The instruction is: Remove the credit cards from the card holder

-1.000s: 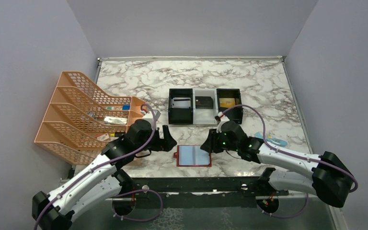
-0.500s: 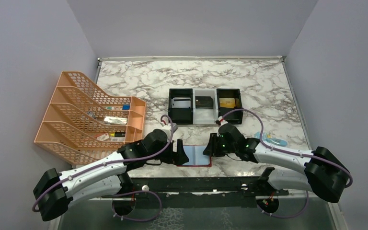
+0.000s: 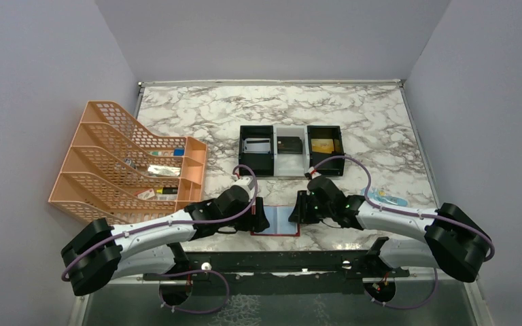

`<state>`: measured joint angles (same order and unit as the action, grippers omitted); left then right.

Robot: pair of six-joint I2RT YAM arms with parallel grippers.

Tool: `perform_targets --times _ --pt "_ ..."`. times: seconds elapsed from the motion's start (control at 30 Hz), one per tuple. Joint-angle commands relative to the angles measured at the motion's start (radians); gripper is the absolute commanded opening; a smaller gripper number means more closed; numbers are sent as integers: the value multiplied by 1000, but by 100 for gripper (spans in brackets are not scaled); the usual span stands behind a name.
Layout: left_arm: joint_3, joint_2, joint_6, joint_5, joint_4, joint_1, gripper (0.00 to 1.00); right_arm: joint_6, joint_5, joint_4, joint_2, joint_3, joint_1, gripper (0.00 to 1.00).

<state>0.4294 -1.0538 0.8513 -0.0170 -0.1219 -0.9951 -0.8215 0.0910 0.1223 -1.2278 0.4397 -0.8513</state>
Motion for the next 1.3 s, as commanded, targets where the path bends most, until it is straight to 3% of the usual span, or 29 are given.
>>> perform_targets --times 0.0,0.33,0.67,0.87,0.97,1.17,1.27 --pt "-12 -50 13 35 94 -12 68 7 -8 -20 -32 -19 -2 33" --pt "-50 -118 64 53 154 -22 59 -18 65 -141 -141 -35 -2 32" --pt "-11 1 71 194 -85 -31 68 -35 -11 -76 -102 -29 -2 32" --pt "-15 -10 67 186 -74 -31 68 -33 0 -81 -104 -23 -2 32" --pt "-4 -68 65 178 -56 -31 65 -30 14 -86 -117 -17 -2 31" --pt "6 -134 60 154 5 -50 43 -30 66 -131 -143 -18 -2 29" --pt "14 -141 60 154 17 -57 39 -38 88 -157 -159 -18 -2 27"
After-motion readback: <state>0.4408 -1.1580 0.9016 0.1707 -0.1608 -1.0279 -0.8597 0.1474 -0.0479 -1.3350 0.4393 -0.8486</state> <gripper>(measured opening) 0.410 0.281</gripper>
